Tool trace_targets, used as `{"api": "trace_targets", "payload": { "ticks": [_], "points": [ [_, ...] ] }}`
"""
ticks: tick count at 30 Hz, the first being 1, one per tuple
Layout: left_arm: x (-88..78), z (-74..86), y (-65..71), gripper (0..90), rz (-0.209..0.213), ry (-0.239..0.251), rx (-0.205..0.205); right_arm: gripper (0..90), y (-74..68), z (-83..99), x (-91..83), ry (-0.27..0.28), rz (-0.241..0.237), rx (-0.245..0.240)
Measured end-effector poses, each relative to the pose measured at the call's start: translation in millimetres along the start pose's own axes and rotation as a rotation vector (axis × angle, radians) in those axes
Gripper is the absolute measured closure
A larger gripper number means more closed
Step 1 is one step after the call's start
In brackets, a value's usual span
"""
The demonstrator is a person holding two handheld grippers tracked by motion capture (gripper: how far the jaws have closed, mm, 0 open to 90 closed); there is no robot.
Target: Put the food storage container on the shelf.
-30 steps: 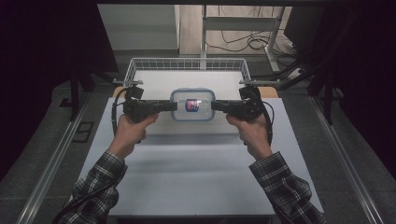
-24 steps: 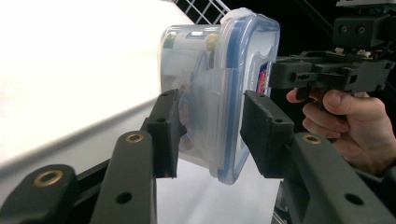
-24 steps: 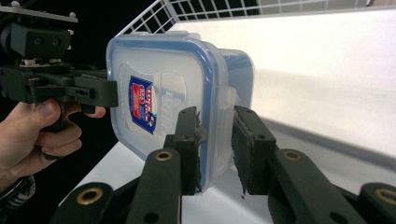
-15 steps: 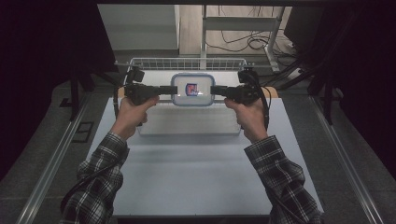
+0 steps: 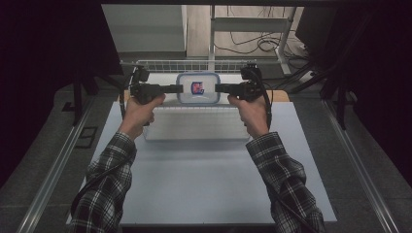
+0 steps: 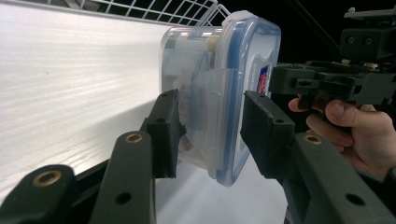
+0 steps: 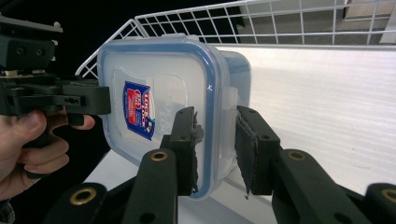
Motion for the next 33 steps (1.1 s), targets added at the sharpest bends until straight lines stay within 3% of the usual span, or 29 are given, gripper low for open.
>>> {"api": "trace_targets", "payload": {
  "ticks": [7, 13, 25, 29, 33],
  "points": [
    [1.9, -2.0, -2.1, 57.0, -0.017, 0.01, -0.014, 66.1, 1.3, -1.8, 4.2, 0.007, 0.013, -0.018],
    [2.8, -2.9, -5.5, 53.1, -0.065, -0.001, -0.016, 64.2, 3.7, 0.1, 8.7, 0.002, 0.015, -0.014],
    [11.7, 1.8, -8.4, 44.8, -0.139, -0.042, 0.01, 62.5, 2.4, 2.2, 15.0, -0.021, 0.016, -0.039],
    [16.2, 1.3, -6.7, 42.7, -0.154, -0.045, 0.009, 61.3, -0.1, 2.0, 18.5, -0.029, 0.045, -0.068],
    [12.6, -3.9, -8.5, 38.6, -0.225, -0.042, 0.047, 58.6, 0.5, 0.7, 19.1, -0.023, 0.052, -0.073]
  ]
}}
Point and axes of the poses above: each handheld gripper's, and its own axes: x roughly forward along the jaws, z roughly out of its underside, y roughly to its right, the point moved 7 cm from there along x, roughly forward along the jaws, and after that the axes turned 7 degrees about x, right-handed, at the moved point
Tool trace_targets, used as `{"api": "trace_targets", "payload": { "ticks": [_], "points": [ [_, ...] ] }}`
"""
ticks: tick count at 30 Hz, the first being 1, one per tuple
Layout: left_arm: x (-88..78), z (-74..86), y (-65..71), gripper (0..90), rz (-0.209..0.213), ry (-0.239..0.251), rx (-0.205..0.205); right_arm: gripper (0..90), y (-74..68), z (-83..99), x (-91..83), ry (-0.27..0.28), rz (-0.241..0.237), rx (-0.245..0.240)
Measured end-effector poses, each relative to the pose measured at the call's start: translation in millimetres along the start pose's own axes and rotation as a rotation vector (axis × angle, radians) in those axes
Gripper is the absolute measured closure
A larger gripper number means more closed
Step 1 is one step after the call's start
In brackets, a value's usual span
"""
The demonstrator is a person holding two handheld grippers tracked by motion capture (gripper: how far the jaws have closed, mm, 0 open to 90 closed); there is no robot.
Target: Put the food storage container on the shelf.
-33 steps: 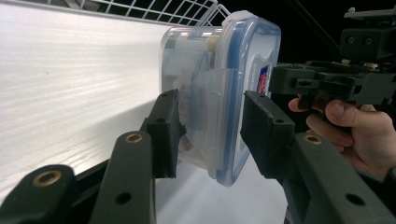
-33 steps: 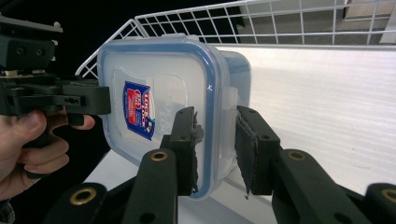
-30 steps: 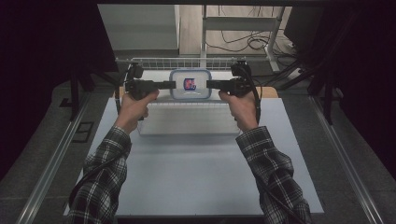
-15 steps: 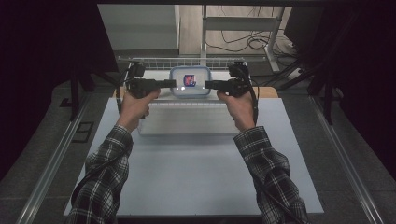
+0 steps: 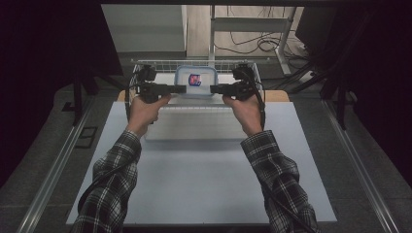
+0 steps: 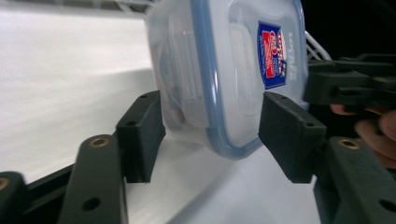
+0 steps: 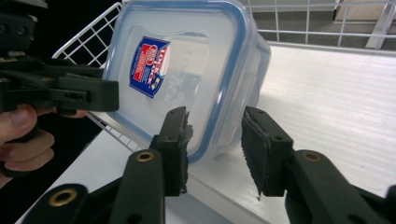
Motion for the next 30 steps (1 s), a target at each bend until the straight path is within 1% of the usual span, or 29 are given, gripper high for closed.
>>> {"api": "trace_targets", "payload": {
  "ticks": [1, 3, 5, 8, 9, 10, 11, 12, 14, 15, 16, 17, 19, 20, 21, 22, 23, 25, 29, 30],
  "points": [
    [-0.9, -1.2, -0.4, 37.7, -0.01, 0.004, 0.006, 58.7, 0.6, -0.4, 0.0, 0.002, 0.004, 0.0],
    [-2.1, -3.5, -1.1, 37.7, -0.044, 0.013, 0.027, 58.6, 1.9, -2.6, -0.4, 0.014, 0.002, 0.002],
    [-1.4, -4.8, 1.0, 41.1, -0.034, 0.012, 0.035, 58.5, 2.6, -4.0, 0.0, 0.013, 0.008, -0.001],
    [-0.2, -6.6, 4.1, 46.1, -0.03, 0.006, 0.049, 58.1, 2.6, -6.0, 2.0, 0.017, 0.012, -0.005],
    [0.5, -7.0, 5.2, 44.7, -0.029, -0.001, 0.051, 57.2, 2.6, -6.7, 2.6, 0.02, 0.014, -0.004],
    [0.4, -8.0, 6.4, 44.0, -0.038, -0.002, 0.062, 57.9, 2.3, -8.0, 2.5, 0.021, 0.027, -0.013],
    [0.4, -8.0, 6.4, 44.8, -0.038, -0.002, 0.062, 57.9, 2.3, -8.0, 2.5, 0.021, 0.027, -0.013],
    [0.3, -8.2, 6.8, 44.3, -0.046, 0.0, 0.075, 58.0, 2.6, -8.7, 2.1, 0.022, 0.022, -0.008],
    [0.2, -8.3, 6.8, 44.2, -0.051, 0.002, 0.076, 57.9, 2.9, -8.9, 2.1, 0.018, 0.019, -0.008],
    [-0.1, -8.6, 6.8, 43.7, -0.061, 0.009, 0.082, 58.0, 3.2, -9.3, 2.1, 0.018, 0.019, -0.007],
    [0.2, -8.9, 6.8, 43.7, -0.062, 0.013, 0.084, 57.9, 3.6, -9.8, 2.1, 0.02, 0.022, -0.007],
    [0.4, -9.1, 6.9, 43.8, -0.059, 0.011, 0.075, 57.7, 3.5, -10.1, 2.4, 0.021, 0.019, -0.004],
    [-1.1, -11.4, 6.2, 45.7, -0.073, 0.028, 0.088, 56.7, 3.5, -11.4, 3.5, 0.027, 0.015, 0.0],
    [-0.9, -12.3, 6.1, 45.7, -0.071, 0.034, 0.083, 56.7, 3.5, -11.4, 3.5, 0.027, 0.015, 0.0],
    [0.1, -12.3, 6.9, 45.8, -0.055, 0.027, 0.068, 56.4, 3.4, -12.1, 3.6, 0.027, 0.014, 0.007],
    [0.3, -12.6, 7.4, 45.0, -0.059, 0.023, 0.071, 56.0, 3.4, -12.6, 3.8, 0.023, 0.018, 0.009],
    [0.3, -13.1, 7.7, 45.1, -0.065, 0.018, 0.083, 56.0, 3.0, -12.9, 3.9, 0.021, 0.022, 0.005],
    [-0.7, -13.1, 9.6, 45.0, -0.062, 0.004, 0.087, 55.9, 2.2, -12.7, 3.3, 0.018, 0.027, -0.002],
    [-2.3, -11.2, 14.4, 44.8, -0.063, -0.013, 0.102, 55.6, 3.2, -11.8, 1.1, 0.017, 0.028, -0.001],
    [-2.7, -11.1, 14.8, 44.8, -0.071, -0.017, 0.116, 55.6, 3.2, -11.7, 0.6, 0.016, 0.029, -0.002]
  ]
}}
Point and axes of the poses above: each handheld gripper's, and its own axes: x roughly forward along the jaws, z roughly out of its underside, y roughly to its right, the point moved 7 cm from there along x, roughly forward along the jaws, and after that the axes turned 7 degrees about x, right-handed, at the moved point
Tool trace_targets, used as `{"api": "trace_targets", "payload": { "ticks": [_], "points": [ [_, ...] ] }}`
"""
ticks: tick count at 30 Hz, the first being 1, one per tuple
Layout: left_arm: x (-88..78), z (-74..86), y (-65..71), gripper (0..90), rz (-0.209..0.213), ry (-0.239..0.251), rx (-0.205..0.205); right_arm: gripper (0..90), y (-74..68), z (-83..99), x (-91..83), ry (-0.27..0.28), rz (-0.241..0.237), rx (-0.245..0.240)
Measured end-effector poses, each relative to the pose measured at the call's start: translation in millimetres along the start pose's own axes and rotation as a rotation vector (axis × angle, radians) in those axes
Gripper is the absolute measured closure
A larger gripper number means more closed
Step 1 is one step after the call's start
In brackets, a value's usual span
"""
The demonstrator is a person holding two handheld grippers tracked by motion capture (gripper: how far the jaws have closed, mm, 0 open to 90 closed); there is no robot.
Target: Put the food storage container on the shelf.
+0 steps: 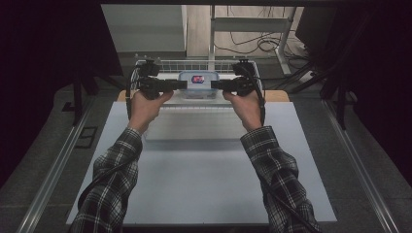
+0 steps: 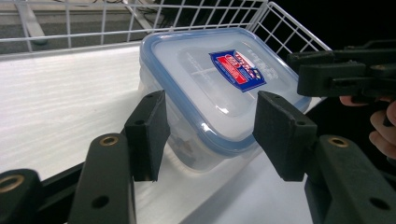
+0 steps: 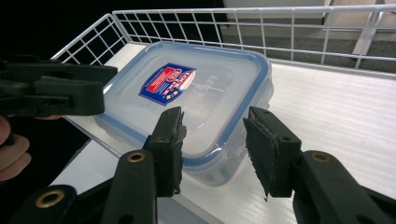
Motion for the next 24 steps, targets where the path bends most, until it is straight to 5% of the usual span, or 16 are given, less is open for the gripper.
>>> {"api": "trace_targets", "payload": {
  "ticks": [7, 14, 19, 24],
  "points": [
    [0.1, 0.9, 1.2, 35.6, -0.018, 0.015, 0.031, 50.8, -2.0, 0.3, -3.7, 0.015, -0.023, -0.012],
    [-1.1, 7.5, 6.7, 13.1, -0.061, 0.028, 0.122, 26.7, -4.4, 4.3, -7.6, 0.037, -0.026, -0.065],
    [-4.5, 15.1, 12.0, 6.0, -0.072, 0.041, 0.164, 9.5, -6.2, 13.4, -11.1, 0.059, -0.024, -0.131],
    [-10.2, 27.9, 15.9, 4.5, -0.061, 0.06, 0.183, 5.4, -6.5, 21.6, -14.3, 0.063, -0.03, -0.157]
  ]
}}
Point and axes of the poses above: each handheld gripper's, and its own axes: x roughly forward along the jaws, z roughly out of its underside, y roughly to its right, the point moved 7 cm from there along x, roughly forward along the jaws, and after that the axes turned 7 degrees about x, right-handed, at the moved point
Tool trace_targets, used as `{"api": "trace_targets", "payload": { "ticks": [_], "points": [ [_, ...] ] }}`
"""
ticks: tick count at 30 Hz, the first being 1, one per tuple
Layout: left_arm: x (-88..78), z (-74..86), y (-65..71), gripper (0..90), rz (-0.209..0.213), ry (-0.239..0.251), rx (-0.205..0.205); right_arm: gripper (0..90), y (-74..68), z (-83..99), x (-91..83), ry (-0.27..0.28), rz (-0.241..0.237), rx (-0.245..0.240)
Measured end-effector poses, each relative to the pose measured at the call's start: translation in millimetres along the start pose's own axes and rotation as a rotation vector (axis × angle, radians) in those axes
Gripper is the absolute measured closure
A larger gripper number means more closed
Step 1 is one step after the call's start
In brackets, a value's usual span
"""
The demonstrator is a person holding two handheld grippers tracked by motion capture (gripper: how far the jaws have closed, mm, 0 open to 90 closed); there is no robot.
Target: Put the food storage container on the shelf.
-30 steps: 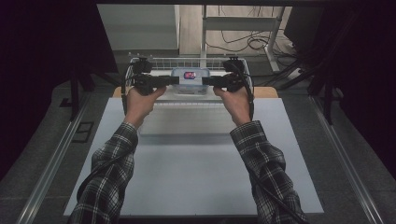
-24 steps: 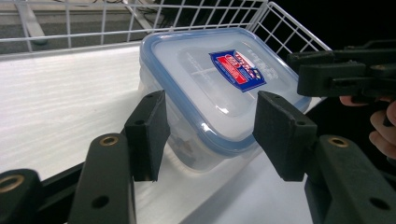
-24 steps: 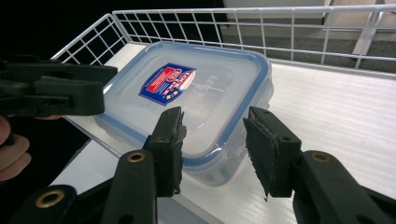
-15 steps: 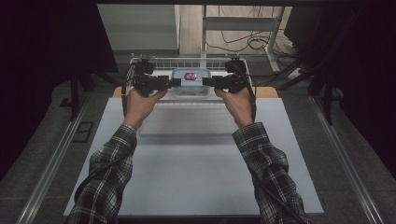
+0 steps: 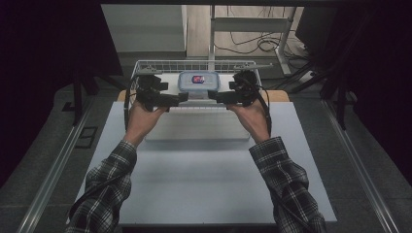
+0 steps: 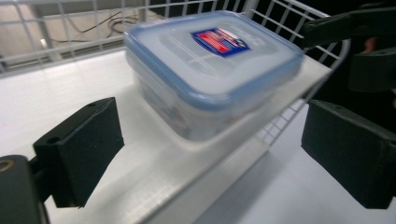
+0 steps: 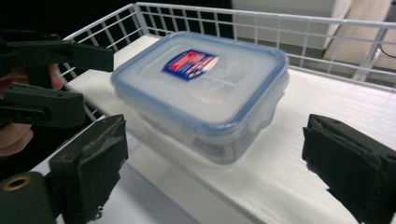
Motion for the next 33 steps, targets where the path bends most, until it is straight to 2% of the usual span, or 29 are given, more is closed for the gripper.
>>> {"api": "trace_targets", "payload": {
  "ticks": [2, 5, 9, 15, 19, 23, 24, 25, 26, 28, 29, 30, 33],
  "points": [
    [-1.5, 5.6, 3.5, 3.2, -0.002, -0.008, 0.027, 4.1, -0.3, 5.6, -0.1, -0.01, 0.0, -0.018],
    [-7.7, 10.7, 6.7, 2.1, -0.027, -0.005, 0.067, 2.8, -1.0, 15.2, 0.5, -0.017, -0.005, -0.033],
    [-15.6, 14.7, 10.9, 1.4, -0.026, 0.01, 0.077, 2.1, -1.3, 26.8, 2.9, -0.02, -0.014, -0.034],
    [-25.9, 22.8, 22.2, 1.5, -0.033, 0.021, 0.118, 1.6, -8.1, 36.1, -2.2, -0.006, -0.017, -0.061],
    [-32.9, 38.6, 32.5, 1.6, -0.024, 0.028, 0.138, 1.6, -12.5, 48.8, -10.4, -0.017, -0.015, -0.072],
    [-41.0, 67.0, 40.6, 0.2, -0.043, 0.031, 0.154, 1.5, -14.6, 87.1, -26.6, -0.028, -0.028, -0.088],
    [-43.8, 75.5, 42.7, 0.2, -0.054, 0.035, 0.16, 1.5, -14.6, 87.1, -26.6, -0.028, -0.028, -0.088],
    [-46.2, 84.8, 45.3, 0.0, -0.059, 0.036, 0.158, 1.4, -13.9, 107.5, -35.1, -0.028, -0.03, -0.096],
    [-49.3, 95.1, 47.4, 0.0, -0.069, 0.036, 0.156, 1.4, -13.9, 107.5, -35.1, -0.028, -0.03, -0.096],
    [-53.1, 118.5, 53.3, 0.0, -0.072, 0.043, 0.14, 1.2, -12.7, 130.4, -43.8, -0.031, -0.025, -0.091],
    [-54.7, 132.1, 55.3, 0.0, -0.082, 0.031, 0.137, 1.0, -10.5, 154.5, -52.1, -0.033, -0.01, -0.097],
    [-56.0, 145.7, 57.6, 0.0, -0.098, 0.027, 0.136, 1.0, -10.5, 154.5, -52.1, -0.033, -0.01, -0.097],
    [-58.5, 186.2, 64.6, 0.0, -0.131, -0.002, 0.142, 0.3, -5.5, 195.0, -58.8, -0.068, 0.016, -0.099]
  ]
}}
Point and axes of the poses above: each handheld gripper's, and its own axes: x roughly forward along the jaws, z roughly out of its underside, y roughly to its right, the point moved 7 cm from there along x, roughly forward along the jaws, and after that the axes turned 7 degrees about x, right-handed, at the moved point
